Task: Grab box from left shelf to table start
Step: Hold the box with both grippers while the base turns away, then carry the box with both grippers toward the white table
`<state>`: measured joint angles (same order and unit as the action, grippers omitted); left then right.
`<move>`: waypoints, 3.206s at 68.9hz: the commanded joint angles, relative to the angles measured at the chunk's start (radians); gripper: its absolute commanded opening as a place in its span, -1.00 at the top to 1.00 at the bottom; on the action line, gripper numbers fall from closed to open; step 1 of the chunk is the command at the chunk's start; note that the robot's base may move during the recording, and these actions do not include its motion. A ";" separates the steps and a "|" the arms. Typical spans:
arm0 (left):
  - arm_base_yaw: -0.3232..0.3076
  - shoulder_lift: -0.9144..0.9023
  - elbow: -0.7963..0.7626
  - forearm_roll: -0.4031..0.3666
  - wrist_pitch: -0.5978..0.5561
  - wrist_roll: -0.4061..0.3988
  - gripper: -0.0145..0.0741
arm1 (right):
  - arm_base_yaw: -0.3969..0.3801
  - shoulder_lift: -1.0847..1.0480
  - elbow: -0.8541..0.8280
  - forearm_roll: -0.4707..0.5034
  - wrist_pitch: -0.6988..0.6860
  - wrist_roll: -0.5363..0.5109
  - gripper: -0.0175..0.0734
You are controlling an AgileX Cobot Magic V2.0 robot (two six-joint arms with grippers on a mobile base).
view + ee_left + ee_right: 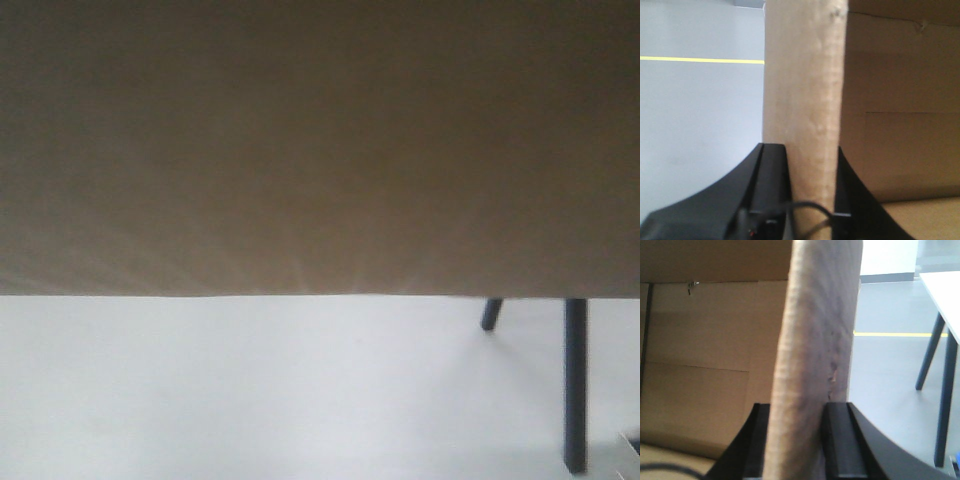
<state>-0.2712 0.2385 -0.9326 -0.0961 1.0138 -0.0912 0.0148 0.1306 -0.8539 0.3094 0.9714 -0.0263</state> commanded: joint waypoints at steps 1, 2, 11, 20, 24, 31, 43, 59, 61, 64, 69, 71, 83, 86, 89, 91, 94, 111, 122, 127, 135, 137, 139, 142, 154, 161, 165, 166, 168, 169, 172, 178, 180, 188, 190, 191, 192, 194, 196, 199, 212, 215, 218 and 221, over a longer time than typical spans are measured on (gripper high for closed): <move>-0.006 0.015 -0.039 -0.105 -0.104 -0.022 0.88 | -0.003 0.017 -0.028 -0.009 -0.113 -0.008 0.51; -0.006 0.015 -0.039 -0.105 -0.104 -0.022 0.88 | -0.003 0.017 -0.028 -0.009 -0.113 -0.008 0.51; -0.006 0.015 -0.039 -0.105 -0.104 -0.022 0.88 | -0.003 0.017 -0.028 -0.009 -0.113 -0.008 0.51; -0.006 0.015 -0.039 -0.105 -0.104 -0.022 0.88 | -0.003 0.018 -0.028 -0.009 -0.112 -0.008 0.51; -0.006 0.015 -0.039 -0.105 -0.104 -0.022 0.88 | -0.003 0.018 -0.028 -0.009 -0.112 -0.008 0.51; -0.006 0.015 -0.039 -0.105 -0.104 -0.022 0.88 | -0.003 0.018 -0.028 -0.009 -0.112 -0.008 0.51; -0.006 0.015 -0.039 -0.105 -0.104 -0.022 0.88 | -0.003 0.018 -0.028 -0.009 -0.112 -0.008 0.51; -0.006 0.015 -0.039 -0.105 -0.104 -0.022 0.88 | -0.003 0.018 -0.028 -0.009 -0.113 -0.008 0.51; -0.006 0.015 -0.039 -0.105 -0.104 -0.022 0.88 | -0.003 0.018 -0.028 -0.009 -0.113 -0.008 0.51; -0.006 0.015 -0.039 -0.105 -0.104 -0.022 0.88 | -0.003 0.018 -0.028 -0.009 -0.113 -0.008 0.51; -0.006 0.015 -0.039 -0.105 -0.104 -0.022 0.88 | -0.003 0.018 -0.028 -0.009 -0.113 -0.008 0.51; -0.006 0.015 -0.039 -0.105 -0.104 -0.022 0.88 | -0.003 0.018 -0.028 -0.009 -0.113 -0.008 0.51; -0.006 0.015 -0.039 -0.106 -0.104 -0.022 0.88 | -0.003 0.018 -0.028 -0.009 -0.113 -0.008 0.51; -0.006 0.015 -0.039 -0.106 -0.104 -0.022 0.88 | -0.003 0.018 -0.028 -0.009 -0.113 -0.008 0.51; -0.006 0.015 -0.039 -0.106 -0.104 -0.022 0.88 | -0.003 0.018 -0.028 -0.009 -0.113 -0.008 0.51; -0.006 0.015 -0.039 -0.106 -0.104 -0.022 0.88 | -0.003 0.018 -0.028 -0.009 -0.113 -0.008 0.51; -0.006 0.015 -0.039 -0.106 -0.104 -0.022 0.88 | -0.003 0.018 -0.028 -0.009 -0.113 -0.008 0.51; -0.006 0.015 -0.039 -0.106 -0.104 -0.022 0.88 | -0.003 0.018 -0.028 -0.009 -0.113 -0.008 0.51; -0.006 0.015 -0.039 -0.106 -0.104 -0.022 0.88 | -0.003 0.018 -0.028 -0.009 -0.113 -0.008 0.51; -0.006 0.015 -0.039 -0.106 -0.104 -0.022 0.88 | -0.003 0.018 -0.028 -0.009 -0.113 -0.008 0.51; -0.006 0.015 -0.039 -0.106 -0.104 -0.022 0.88 | -0.003 0.018 -0.028 -0.009 -0.113 -0.008 0.51; -0.006 0.015 -0.039 -0.106 -0.104 -0.022 0.88 | -0.003 0.018 -0.028 -0.009 -0.113 -0.008 0.51; -0.006 0.015 -0.039 -0.106 -0.104 -0.022 0.88 | -0.003 0.018 -0.028 -0.009 -0.113 -0.008 0.51; -0.006 0.015 -0.039 -0.108 -0.104 -0.022 0.88 | -0.003 0.018 -0.028 -0.009 -0.112 -0.008 0.51; -0.006 0.015 -0.039 -0.108 -0.104 -0.022 0.88 | -0.003 0.018 -0.028 -0.009 -0.112 -0.008 0.51; -0.006 0.015 -0.039 -0.108 -0.104 -0.022 0.88 | -0.003 0.018 -0.028 -0.009 -0.112 -0.008 0.51; -0.006 0.015 -0.039 -0.108 -0.104 -0.022 0.88 | -0.003 0.018 -0.028 -0.009 -0.112 -0.008 0.51; -0.006 0.015 -0.039 -0.108 -0.104 -0.022 0.88 | -0.003 0.018 -0.028 -0.009 -0.112 -0.008 0.51; -0.006 0.015 -0.039 -0.108 -0.104 -0.022 0.88 | -0.003 0.018 -0.028 -0.009 -0.112 -0.008 0.51; -0.006 0.015 -0.039 -0.108 -0.104 -0.022 0.88 | -0.003 0.018 -0.028 -0.009 -0.112 -0.008 0.51; -0.006 0.015 -0.039 -0.108 -0.104 -0.022 0.88 | -0.003 0.018 -0.028 -0.009 -0.112 -0.008 0.51; -0.006 0.015 -0.039 -0.108 -0.104 -0.022 0.88 | -0.003 0.018 -0.028 -0.009 -0.112 -0.008 0.51; -0.006 0.015 -0.039 -0.108 -0.104 -0.022 0.88 | -0.003 0.018 -0.028 -0.009 -0.112 -0.008 0.51; -0.006 0.015 -0.039 -0.108 -0.104 -0.022 0.88 | -0.003 0.018 -0.028 -0.009 -0.112 -0.008 0.51; -0.006 0.015 -0.039 -0.108 -0.104 -0.022 0.88 | -0.003 0.018 -0.028 -0.009 -0.112 -0.008 0.51; -0.006 0.015 -0.039 -0.108 -0.104 -0.022 0.88 | -0.003 0.018 -0.028 -0.009 -0.112 -0.008 0.51; -0.006 0.015 -0.039 -0.108 -0.104 -0.022 0.88 | -0.003 0.018 -0.028 -0.009 -0.112 -0.008 0.51; -0.006 0.015 -0.039 -0.108 -0.104 -0.022 0.88 | -0.003 0.018 -0.028 -0.009 -0.112 -0.008 0.51; -0.006 0.015 -0.039 -0.108 -0.104 -0.022 0.88 | -0.003 0.018 -0.028 -0.009 -0.112 -0.008 0.51; -0.006 0.015 -0.039 -0.108 -0.104 -0.022 0.88 | -0.003 0.018 -0.028 -0.009 -0.112 -0.008 0.51; -0.006 0.015 -0.039 -0.108 -0.104 -0.022 0.88 | -0.003 0.018 -0.028 -0.009 -0.113 -0.008 0.51; -0.006 0.015 -0.039 -0.108 -0.104 -0.022 0.88 | -0.003 0.018 -0.028 -0.009 -0.112 -0.008 0.51; -0.006 0.015 -0.039 -0.108 -0.104 -0.022 0.88 | -0.003 0.018 -0.028 -0.009 -0.112 -0.008 0.51; -0.006 0.015 -0.039 -0.108 -0.104 -0.022 0.88 | -0.003 0.018 -0.028 -0.009 -0.110 -0.008 0.51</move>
<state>-0.2712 0.2401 -0.9326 -0.0975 1.0138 -0.0912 0.0132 0.1306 -0.8539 0.3094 0.9714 -0.0263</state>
